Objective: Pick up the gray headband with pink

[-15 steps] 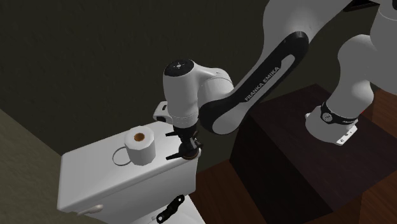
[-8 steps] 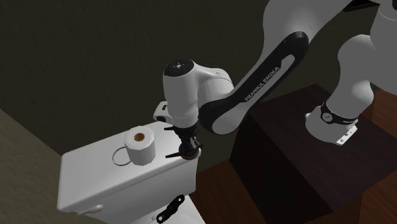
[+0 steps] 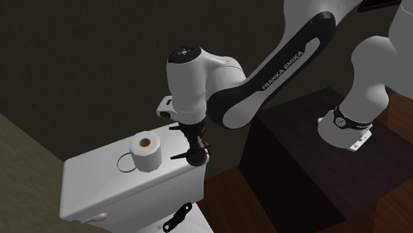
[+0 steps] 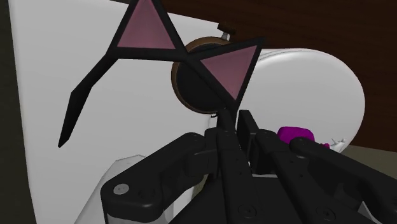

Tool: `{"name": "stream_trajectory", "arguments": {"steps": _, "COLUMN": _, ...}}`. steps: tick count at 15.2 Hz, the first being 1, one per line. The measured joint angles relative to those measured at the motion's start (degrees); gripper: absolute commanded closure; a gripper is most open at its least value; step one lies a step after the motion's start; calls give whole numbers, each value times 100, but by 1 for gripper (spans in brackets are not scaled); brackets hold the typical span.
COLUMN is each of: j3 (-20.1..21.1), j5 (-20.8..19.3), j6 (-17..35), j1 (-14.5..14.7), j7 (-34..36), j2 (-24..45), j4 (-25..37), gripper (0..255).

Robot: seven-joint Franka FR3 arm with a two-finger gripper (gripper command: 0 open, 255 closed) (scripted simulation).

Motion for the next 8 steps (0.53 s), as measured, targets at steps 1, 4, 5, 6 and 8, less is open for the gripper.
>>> {"name": "stream_trajectory", "arguments": {"steps": 1, "j3": -6, "j5": -9, "j6": -51, "j1": 1, "j7": 3, "j2": -46, "j4": 6, "gripper": 255}}
{"name": "stream_trajectory", "arguments": {"steps": 4, "j3": -23, "j5": -40, "j6": -228, "j1": 10, "j7": 24, "j2": -168, "j4": 63, "gripper": 255}}
{"name": "stream_trajectory", "arguments": {"steps": 5, "j3": -30, "j5": -49, "j6": -278, "j1": 9, "j7": 24, "j2": -218, "j4": 63, "gripper": 255}}
{"name": "stream_trajectory", "arguments": {"steps": 6, "j3": -35, "j5": -60, "j6": -343, "j1": 15, "j7": 36, "j2": -261, "j4": 85, "gripper": 255}}
{"name": "stream_trajectory", "arguments": {"steps": 8, "j3": -43, "j5": -81, "j6": -440, "j1": 27, "j7": 55, "j2": -352, "j4": 94, "gripper": 255}}
